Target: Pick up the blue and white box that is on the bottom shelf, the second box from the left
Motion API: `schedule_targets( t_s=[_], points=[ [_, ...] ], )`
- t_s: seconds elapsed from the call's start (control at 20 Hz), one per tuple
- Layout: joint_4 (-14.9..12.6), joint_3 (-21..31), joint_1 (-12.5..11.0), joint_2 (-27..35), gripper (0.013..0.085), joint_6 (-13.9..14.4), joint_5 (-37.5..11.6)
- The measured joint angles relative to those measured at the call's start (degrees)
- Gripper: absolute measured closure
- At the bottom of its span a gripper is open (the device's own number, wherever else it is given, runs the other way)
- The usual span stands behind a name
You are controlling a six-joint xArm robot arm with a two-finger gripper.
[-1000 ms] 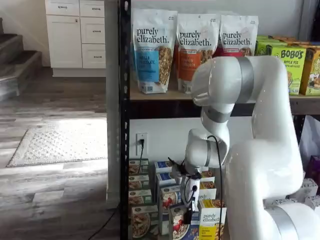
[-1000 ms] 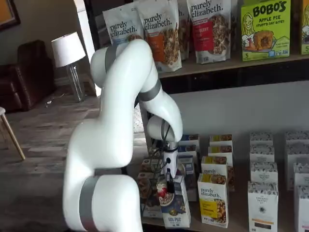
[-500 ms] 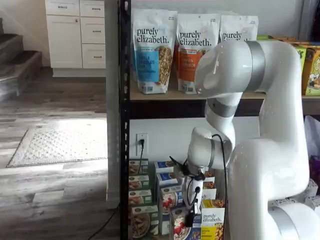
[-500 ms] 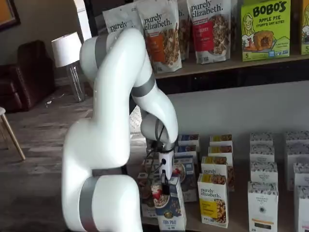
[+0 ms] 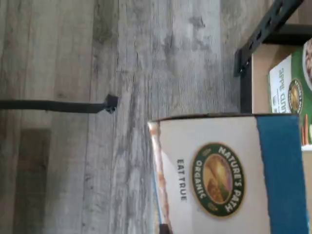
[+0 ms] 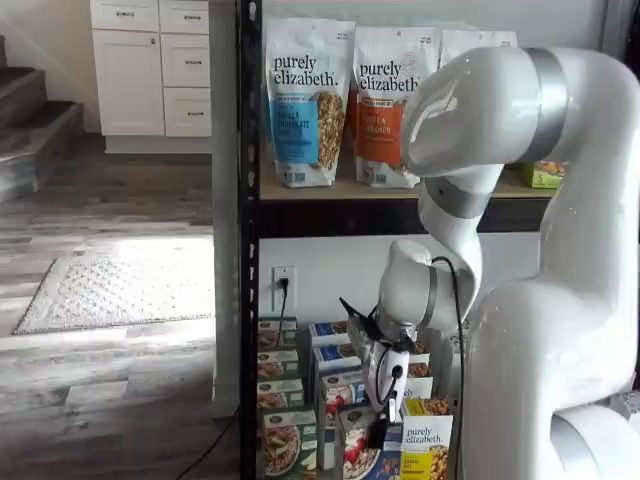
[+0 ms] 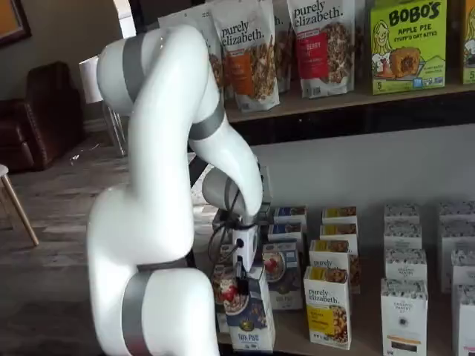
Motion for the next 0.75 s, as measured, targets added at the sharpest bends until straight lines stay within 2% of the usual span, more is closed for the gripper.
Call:
schedule_targets(
  t_s=[0.45, 0.75],
  points=[
    [-5.9, 6.8, 2.4, -12.9, 0.0490, 8.5, 4.2],
    [-6.7, 9.4, 3.2, -19.3, 0.0490, 10.6, 7.4]
  ],
)
